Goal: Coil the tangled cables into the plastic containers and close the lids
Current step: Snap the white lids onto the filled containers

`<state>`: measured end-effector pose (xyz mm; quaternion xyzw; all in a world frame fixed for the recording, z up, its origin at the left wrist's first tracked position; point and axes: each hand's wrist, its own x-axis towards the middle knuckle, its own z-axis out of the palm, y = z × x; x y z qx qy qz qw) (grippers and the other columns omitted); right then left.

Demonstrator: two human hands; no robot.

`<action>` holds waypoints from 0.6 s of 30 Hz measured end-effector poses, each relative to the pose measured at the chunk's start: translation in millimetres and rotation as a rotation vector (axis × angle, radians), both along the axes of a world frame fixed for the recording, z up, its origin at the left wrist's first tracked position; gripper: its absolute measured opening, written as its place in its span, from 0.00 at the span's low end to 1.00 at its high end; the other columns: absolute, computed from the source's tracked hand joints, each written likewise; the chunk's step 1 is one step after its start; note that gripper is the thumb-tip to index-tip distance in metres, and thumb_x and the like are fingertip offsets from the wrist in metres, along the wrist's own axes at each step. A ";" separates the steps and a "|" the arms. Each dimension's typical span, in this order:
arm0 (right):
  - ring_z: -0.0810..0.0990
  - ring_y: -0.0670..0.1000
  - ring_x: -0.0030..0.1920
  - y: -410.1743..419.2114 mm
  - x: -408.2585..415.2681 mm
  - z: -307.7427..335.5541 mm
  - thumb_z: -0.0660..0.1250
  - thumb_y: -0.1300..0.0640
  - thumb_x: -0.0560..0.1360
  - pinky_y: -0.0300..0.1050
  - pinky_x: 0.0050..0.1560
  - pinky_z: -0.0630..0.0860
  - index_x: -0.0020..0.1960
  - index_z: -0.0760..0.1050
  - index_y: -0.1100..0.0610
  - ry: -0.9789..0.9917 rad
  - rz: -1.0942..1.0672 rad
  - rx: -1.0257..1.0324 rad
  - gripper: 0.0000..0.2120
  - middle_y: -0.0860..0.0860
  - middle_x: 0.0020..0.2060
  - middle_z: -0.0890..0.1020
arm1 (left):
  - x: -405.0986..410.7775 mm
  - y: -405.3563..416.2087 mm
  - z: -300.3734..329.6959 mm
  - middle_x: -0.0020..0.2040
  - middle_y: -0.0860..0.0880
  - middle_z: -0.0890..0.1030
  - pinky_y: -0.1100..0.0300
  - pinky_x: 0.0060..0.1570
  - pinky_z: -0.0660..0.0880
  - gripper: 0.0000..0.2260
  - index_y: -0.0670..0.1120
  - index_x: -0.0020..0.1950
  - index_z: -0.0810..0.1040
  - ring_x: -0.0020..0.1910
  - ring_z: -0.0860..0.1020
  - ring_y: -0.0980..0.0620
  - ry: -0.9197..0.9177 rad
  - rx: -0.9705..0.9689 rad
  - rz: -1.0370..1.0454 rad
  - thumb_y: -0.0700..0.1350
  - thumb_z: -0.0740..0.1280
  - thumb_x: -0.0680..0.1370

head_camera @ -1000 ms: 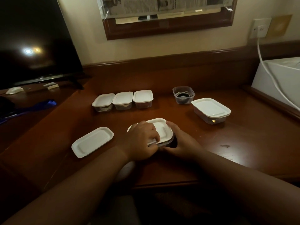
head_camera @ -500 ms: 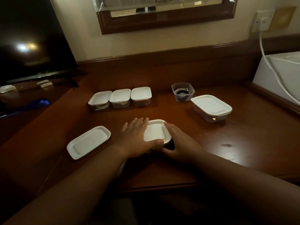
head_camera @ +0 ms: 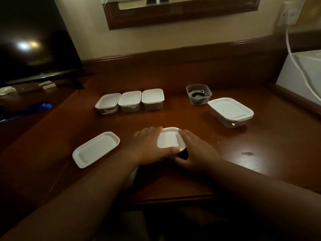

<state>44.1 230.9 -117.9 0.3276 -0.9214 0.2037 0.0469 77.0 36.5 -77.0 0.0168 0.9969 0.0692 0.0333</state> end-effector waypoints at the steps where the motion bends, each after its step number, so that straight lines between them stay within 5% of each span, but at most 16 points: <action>1: 0.68 0.50 0.71 -0.6 0.3 0.0 0.64 0.33 0.74 0.41 0.58 0.71 0.80 0.49 0.52 0.010 -0.010 0.022 0.44 0.48 0.77 0.60 | 0.1 0.4 0.9 0.76 0.52 0.64 0.49 0.69 0.61 0.44 0.54 0.78 0.55 0.73 0.64 0.50 -0.001 0.005 0.001 0.77 0.57 0.69; 7: 0.69 0.51 0.70 -0.8 1.1 3.0 0.62 0.31 0.74 0.45 0.62 0.72 0.80 0.49 0.54 0.015 -0.008 0.107 0.45 0.50 0.76 0.63 | 4.5 -0.2 -8.2 0.81 0.51 0.54 0.46 0.77 0.49 0.46 0.53 0.80 0.50 0.79 0.51 0.49 -0.014 0.050 0.027 0.77 0.55 0.70; 12: 0.63 0.55 0.75 -0.4 -13.7 25.9 0.57 0.29 0.75 0.56 0.73 0.62 0.80 0.50 0.56 0.100 0.048 0.426 0.45 0.54 0.76 0.63 | 6.7 -0.9 -7.9 0.82 0.51 0.40 0.45 0.76 0.34 0.41 0.55 0.81 0.42 0.80 0.39 0.52 -0.063 0.010 -0.085 0.73 0.53 0.75; 18: 0.43 0.57 0.80 2.7 -24.6 42.0 0.53 0.29 0.76 0.64 0.76 0.45 0.81 0.44 0.56 0.147 0.091 0.672 0.45 0.56 0.80 0.50 | 20.2 7.9 -6.2 0.81 0.51 0.38 0.56 0.75 0.39 0.45 0.53 0.81 0.41 0.80 0.39 0.53 -0.080 -0.068 -0.250 0.68 0.62 0.75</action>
